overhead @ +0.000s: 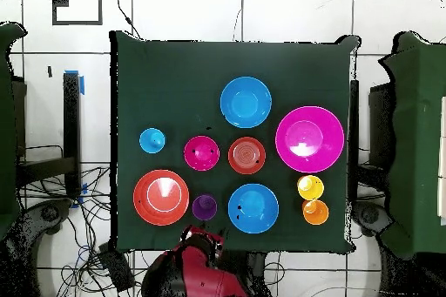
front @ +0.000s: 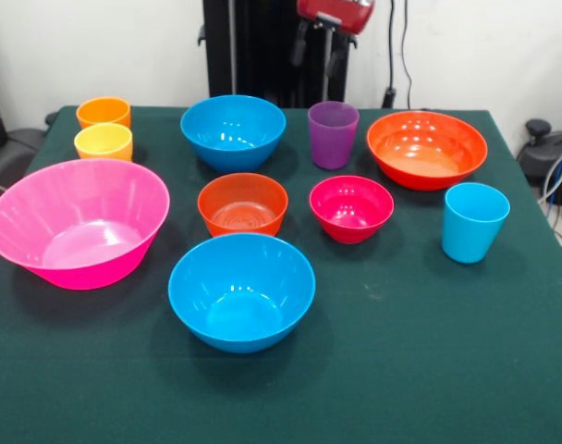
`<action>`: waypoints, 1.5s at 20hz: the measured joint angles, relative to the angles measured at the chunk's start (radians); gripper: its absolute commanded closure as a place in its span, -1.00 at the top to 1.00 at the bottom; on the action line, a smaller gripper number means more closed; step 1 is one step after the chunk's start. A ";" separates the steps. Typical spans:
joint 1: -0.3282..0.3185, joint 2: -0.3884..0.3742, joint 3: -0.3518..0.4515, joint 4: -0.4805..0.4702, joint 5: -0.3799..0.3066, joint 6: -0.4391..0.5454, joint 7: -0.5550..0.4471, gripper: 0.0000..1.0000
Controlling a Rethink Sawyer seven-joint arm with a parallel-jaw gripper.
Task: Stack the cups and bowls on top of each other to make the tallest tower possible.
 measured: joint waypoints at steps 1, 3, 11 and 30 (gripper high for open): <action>0.000 0.005 0.003 0.000 0.000 -0.010 0.000 1.00; 0.000 0.024 0.013 -0.001 0.000 -0.048 0.000 1.00; -0.001 0.129 0.060 -0.003 0.001 -0.147 0.000 1.00; 0.003 0.237 0.062 -0.013 0.001 -0.149 0.000 1.00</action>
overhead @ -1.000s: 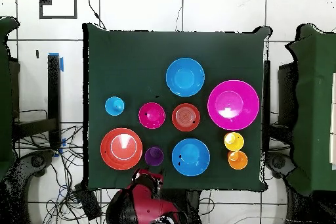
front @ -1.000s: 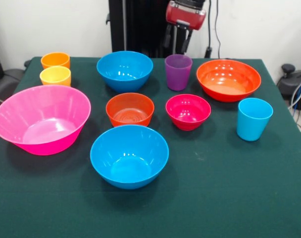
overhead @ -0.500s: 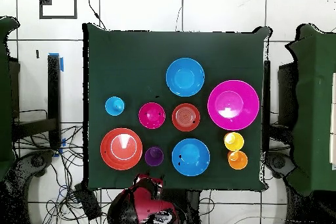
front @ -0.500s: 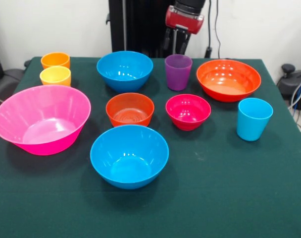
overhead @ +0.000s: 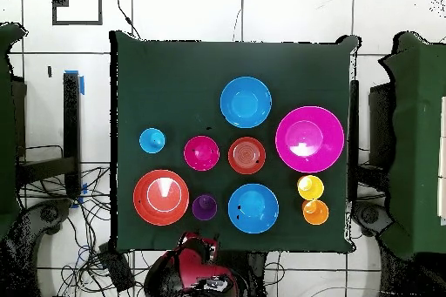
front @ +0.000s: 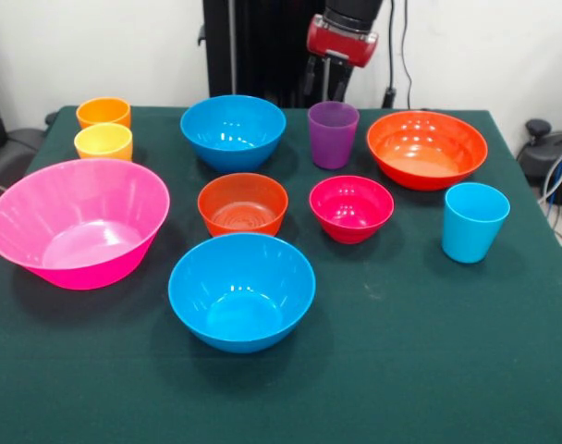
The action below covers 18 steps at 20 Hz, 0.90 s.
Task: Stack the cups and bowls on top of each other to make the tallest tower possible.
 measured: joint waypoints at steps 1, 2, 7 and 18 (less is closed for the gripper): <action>0.000 0.013 0.000 -0.005 0.000 -0.007 0.000 1.00; 0.000 0.019 0.000 -0.007 0.000 -0.012 0.000 1.00; 0.000 0.054 0.000 -0.022 0.000 -0.067 0.008 1.00; 0.004 0.074 0.005 -0.042 0.013 -0.133 0.035 1.00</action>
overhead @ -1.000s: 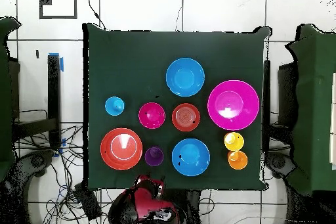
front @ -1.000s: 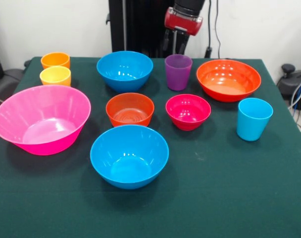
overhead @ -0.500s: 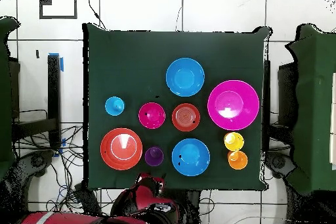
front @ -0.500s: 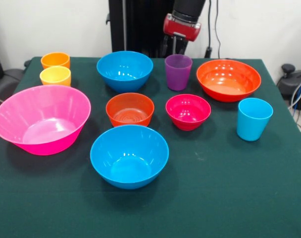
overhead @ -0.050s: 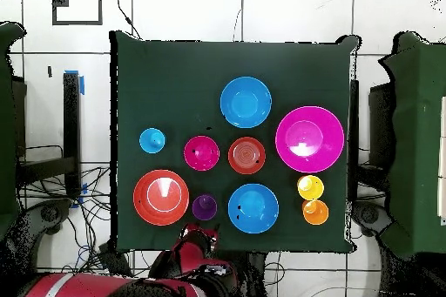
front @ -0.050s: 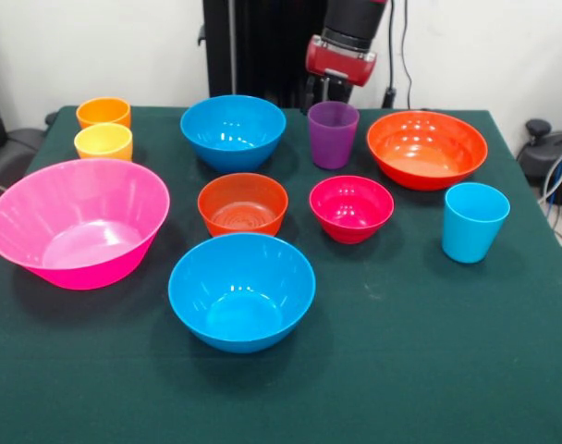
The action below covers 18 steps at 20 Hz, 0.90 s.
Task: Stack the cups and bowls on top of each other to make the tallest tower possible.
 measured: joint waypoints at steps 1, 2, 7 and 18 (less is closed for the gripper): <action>0.002 -0.005 0.000 0.000 0.003 0.000 0.000 1.00; 0.005 -0.014 0.000 0.001 0.008 0.000 0.000 1.00; 0.018 -0.061 -0.001 0.003 0.022 0.000 0.000 1.00; 0.014 -0.144 -0.018 0.017 0.023 0.026 0.000 1.00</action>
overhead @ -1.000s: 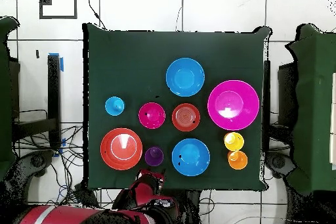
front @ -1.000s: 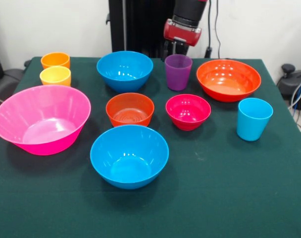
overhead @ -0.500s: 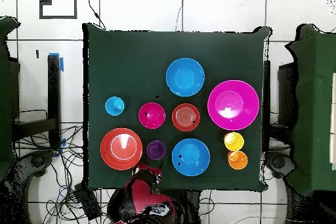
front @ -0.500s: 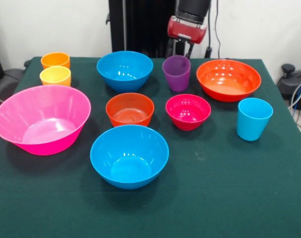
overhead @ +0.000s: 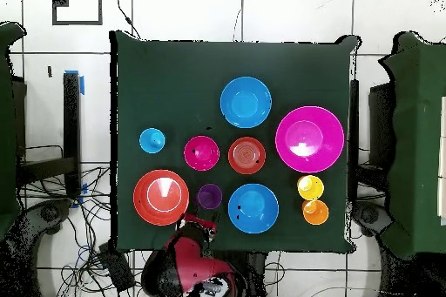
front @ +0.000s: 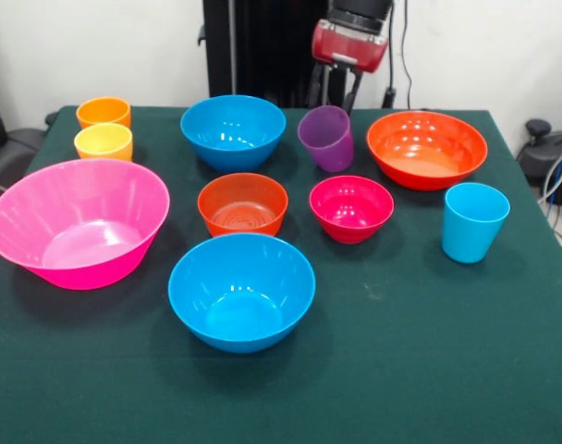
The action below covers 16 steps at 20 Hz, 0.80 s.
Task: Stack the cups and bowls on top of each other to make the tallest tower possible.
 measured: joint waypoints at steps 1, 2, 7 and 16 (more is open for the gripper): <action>0.001 -0.010 -0.005 0.004 0.000 0.012 0.000 1.00; 0.005 -0.037 -0.019 0.011 0.000 0.052 0.000 1.00; 0.035 -0.142 -0.084 0.022 -0.001 0.248 0.000 1.00; 0.053 -0.255 -0.144 0.026 -0.001 0.440 0.000 1.00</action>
